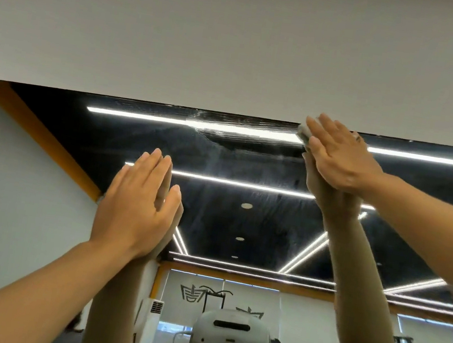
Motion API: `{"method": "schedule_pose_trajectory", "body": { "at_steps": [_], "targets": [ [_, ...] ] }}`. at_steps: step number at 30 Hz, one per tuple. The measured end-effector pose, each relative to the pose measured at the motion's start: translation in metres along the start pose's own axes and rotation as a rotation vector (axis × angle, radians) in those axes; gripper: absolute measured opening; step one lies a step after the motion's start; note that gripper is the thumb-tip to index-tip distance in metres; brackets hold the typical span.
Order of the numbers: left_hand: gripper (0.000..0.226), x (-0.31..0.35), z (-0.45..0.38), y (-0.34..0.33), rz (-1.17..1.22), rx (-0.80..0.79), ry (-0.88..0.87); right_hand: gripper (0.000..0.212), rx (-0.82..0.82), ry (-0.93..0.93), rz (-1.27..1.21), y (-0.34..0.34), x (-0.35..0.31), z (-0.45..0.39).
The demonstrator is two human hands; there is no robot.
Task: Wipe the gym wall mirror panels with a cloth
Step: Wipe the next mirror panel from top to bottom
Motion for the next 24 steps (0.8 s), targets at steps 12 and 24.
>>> {"method": "schedule_pose_trajectory", "body": {
  "at_steps": [12,24],
  "targets": [
    [0.082,0.0,-0.001,-0.001,-0.002,-0.007,-0.033,0.057,0.111,-0.054,-0.034,-0.017,-0.022,0.027],
    [0.078,0.001,-0.001,0.0,-0.013,-0.011,-0.037,0.06,-0.021,0.148,0.083,-0.007,0.034,0.063]
  ]
}}
Point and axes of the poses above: each hand's wrist, its own z-axis away from the middle knuckle, its own y-axis out of the back of the hand, x = y × z, the point moved 1 cm from there along -z, towards the middle knuckle, and after that the axes turned 7 degrees about -x, right-handed, at the moved point
